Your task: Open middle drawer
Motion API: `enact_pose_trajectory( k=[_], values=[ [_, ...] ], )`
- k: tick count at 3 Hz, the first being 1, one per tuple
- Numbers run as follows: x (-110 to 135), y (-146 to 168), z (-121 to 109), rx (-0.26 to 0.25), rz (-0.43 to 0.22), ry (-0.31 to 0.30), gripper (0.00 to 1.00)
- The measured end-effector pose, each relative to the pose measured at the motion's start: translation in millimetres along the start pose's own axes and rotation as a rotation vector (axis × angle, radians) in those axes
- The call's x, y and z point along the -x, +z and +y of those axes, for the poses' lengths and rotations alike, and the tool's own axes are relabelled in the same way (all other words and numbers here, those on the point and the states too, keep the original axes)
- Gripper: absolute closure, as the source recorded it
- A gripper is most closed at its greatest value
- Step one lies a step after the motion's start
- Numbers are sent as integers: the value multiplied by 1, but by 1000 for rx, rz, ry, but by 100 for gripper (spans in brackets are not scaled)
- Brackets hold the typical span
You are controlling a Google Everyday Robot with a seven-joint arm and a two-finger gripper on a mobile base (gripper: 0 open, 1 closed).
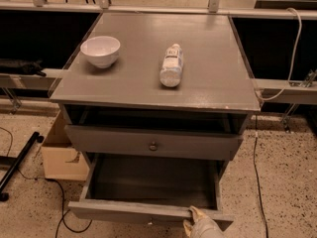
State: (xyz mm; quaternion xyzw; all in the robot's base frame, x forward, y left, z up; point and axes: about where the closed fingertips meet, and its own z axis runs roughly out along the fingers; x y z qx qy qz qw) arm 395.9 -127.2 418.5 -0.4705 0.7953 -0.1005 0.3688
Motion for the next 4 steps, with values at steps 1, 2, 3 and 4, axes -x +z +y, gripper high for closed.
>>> enact_pose_trajectory(
  k=[1,2,3,4],
  values=[
    [-7,-5,8,0,1,1,100],
    [-5,-7,7,0,1,1,100],
    [-5,-7,7,0,1,1,85],
    [-5,-7,7,0,1,1,62]
  ],
)
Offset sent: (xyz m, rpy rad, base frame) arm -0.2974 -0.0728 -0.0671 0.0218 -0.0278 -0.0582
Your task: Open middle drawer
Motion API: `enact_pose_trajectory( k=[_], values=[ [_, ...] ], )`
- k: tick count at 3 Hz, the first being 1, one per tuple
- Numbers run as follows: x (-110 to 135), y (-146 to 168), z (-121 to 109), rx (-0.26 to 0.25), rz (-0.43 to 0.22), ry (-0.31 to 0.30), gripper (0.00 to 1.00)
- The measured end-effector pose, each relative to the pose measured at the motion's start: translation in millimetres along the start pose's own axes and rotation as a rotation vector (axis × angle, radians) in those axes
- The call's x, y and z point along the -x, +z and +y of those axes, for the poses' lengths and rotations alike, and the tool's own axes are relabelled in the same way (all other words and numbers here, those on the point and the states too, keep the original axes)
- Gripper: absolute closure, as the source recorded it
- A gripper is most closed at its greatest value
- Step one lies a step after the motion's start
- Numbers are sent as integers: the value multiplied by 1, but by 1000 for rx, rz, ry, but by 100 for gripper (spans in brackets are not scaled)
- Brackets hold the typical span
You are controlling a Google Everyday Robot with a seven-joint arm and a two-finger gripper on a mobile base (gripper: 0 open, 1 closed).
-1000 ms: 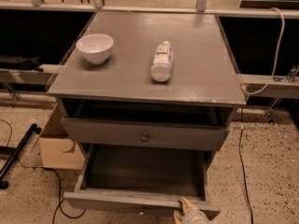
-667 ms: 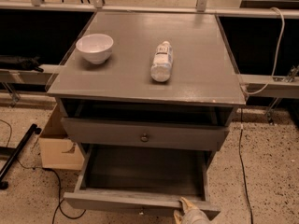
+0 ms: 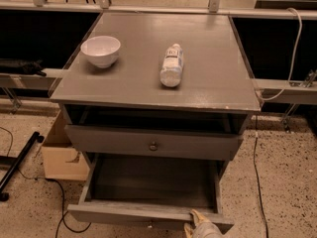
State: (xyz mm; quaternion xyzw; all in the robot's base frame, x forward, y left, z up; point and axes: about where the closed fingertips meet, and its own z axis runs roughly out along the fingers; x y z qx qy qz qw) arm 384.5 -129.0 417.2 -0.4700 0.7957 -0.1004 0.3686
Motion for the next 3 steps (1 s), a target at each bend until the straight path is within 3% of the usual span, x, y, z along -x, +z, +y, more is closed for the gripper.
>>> enact_pose_trajectory(
  k=[2,3],
  values=[
    [0,0,0,0,0,0,15],
    [0,0,0,0,0,0,0]
  ],
)
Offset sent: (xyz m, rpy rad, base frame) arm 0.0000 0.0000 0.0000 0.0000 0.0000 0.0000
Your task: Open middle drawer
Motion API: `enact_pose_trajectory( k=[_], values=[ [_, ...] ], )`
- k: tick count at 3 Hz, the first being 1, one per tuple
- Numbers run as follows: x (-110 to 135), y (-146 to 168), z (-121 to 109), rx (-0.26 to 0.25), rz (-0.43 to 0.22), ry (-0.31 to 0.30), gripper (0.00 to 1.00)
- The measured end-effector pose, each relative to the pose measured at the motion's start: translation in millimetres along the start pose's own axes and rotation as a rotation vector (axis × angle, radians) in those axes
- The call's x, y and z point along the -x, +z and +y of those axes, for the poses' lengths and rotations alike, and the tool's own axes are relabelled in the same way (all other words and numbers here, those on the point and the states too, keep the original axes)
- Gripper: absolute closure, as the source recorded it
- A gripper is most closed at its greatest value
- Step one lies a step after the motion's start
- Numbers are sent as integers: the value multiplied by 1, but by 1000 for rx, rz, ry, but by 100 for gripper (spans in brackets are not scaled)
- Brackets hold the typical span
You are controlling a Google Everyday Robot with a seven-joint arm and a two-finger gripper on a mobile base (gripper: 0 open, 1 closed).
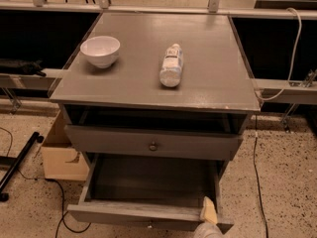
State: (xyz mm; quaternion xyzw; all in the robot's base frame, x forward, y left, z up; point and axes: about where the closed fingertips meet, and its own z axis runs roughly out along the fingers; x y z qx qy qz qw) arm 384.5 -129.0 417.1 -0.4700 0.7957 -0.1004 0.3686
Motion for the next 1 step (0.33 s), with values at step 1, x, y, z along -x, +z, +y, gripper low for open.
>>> enact_pose_trajectory(
  k=[1],
  values=[
    [0,0,0,0,0,0,0]
  ],
)
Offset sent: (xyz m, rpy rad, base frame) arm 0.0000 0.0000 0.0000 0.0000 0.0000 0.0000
